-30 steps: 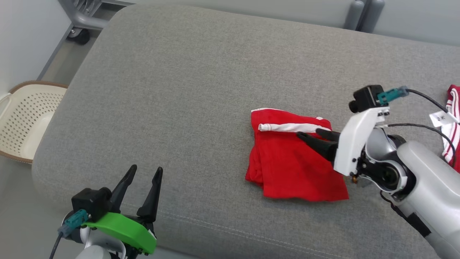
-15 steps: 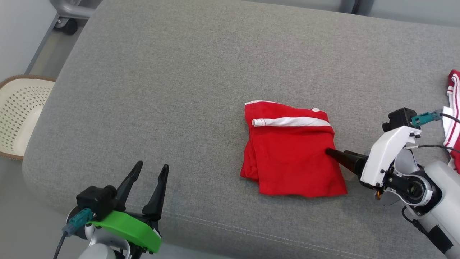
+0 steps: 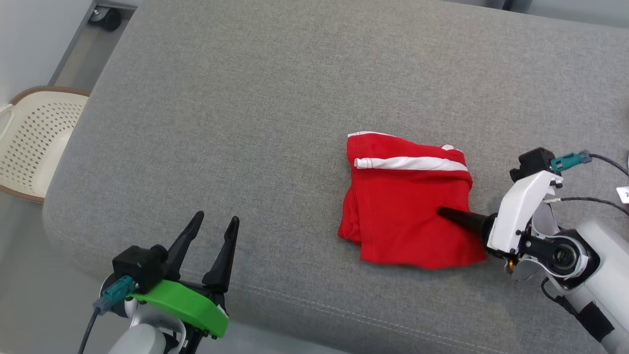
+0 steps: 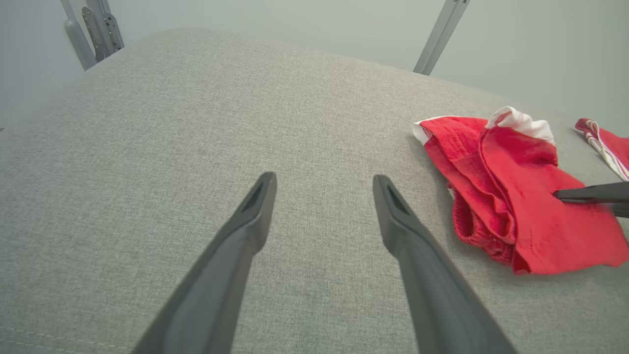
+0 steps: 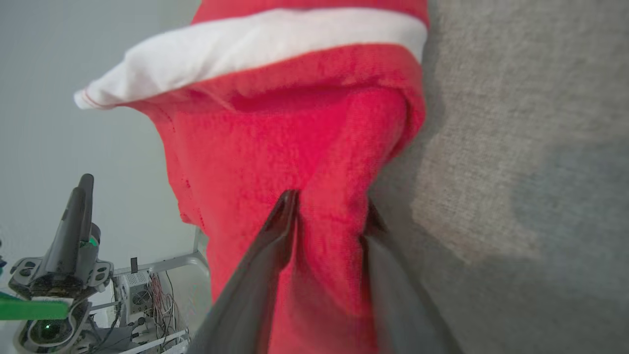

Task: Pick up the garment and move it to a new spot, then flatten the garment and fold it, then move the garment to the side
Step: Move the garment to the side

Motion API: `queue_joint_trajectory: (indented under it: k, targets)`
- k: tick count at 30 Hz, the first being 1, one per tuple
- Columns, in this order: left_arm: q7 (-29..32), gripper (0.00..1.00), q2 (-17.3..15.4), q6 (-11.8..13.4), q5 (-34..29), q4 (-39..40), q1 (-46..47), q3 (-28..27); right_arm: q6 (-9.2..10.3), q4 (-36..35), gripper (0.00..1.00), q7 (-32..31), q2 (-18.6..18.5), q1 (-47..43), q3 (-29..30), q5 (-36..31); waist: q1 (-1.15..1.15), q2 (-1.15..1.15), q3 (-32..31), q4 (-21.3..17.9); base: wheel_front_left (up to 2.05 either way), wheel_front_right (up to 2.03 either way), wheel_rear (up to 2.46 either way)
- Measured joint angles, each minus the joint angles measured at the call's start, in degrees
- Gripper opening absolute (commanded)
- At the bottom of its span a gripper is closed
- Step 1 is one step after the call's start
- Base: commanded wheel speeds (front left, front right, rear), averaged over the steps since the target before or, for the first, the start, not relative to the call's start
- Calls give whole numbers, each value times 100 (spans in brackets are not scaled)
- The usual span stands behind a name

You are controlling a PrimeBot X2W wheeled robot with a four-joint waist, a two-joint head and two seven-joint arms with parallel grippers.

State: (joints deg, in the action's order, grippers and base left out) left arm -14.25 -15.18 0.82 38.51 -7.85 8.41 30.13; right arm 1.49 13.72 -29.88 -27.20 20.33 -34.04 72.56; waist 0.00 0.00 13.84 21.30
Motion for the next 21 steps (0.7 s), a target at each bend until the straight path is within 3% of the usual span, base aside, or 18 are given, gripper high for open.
queue_joint_trajectory:
  k: [5, 9, 14, 21]
  targets:
    - [0, 100, 90, -32, -5, -119, 41, 7, -96, 10, 0, -425, -349, 393, -158, -126, 0, 0, -103, 32, 0, 0, 0]
    - [0, 100, 134, -32, -5, -162, 40, -14, -82, -100, 0, -1133, -724, 922, -410, -311, 0, 0, -224, 41, 0, 0, 0]
    - [0, 100, 144, -65, -5, -182, 38, -33, 202, -170, 0, -1886, -1083, 1486, -552, -438, 0, 0, -305, 20, 0, 0, 0]
    - [0, 100, 149, -65, -4, -100, 4, -165, 324, -168, 0, -2330, -1438, 1802, -486, -603, 0, 0, -171, -106, 0, 0, 0]
